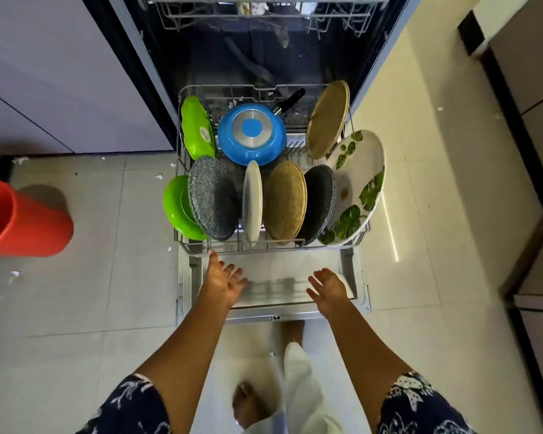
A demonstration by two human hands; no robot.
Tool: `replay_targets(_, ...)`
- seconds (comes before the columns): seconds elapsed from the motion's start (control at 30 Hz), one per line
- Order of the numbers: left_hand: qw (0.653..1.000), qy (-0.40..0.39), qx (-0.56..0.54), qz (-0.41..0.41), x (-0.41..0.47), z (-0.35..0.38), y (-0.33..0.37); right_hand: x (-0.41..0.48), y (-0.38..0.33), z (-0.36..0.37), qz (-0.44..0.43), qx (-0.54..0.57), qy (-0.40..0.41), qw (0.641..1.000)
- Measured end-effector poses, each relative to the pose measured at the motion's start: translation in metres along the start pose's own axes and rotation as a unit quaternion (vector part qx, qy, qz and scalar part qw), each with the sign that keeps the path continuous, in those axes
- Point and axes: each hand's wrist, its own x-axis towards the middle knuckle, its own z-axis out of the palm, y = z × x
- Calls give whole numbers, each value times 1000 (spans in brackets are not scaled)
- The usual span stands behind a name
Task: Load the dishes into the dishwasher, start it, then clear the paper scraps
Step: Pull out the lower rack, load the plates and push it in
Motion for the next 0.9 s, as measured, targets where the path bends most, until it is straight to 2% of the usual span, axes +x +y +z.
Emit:
replay_targets(0.23,987,-24,-160,-13,61,22,8,46,-28,32,-20,161,-9,987)
replay_targets(0.37,976,-30,-214,0,57,32,11,50,-32,36,-28,188,-25,981)
replay_targets(0.63,976,-74,-203,22,84,54,34,68,-57,56,-52,163,-71,983)
replay_targets(0.9,974,-116,-181,66,104,109,79,96,-107,104,-73,139,-102,982)
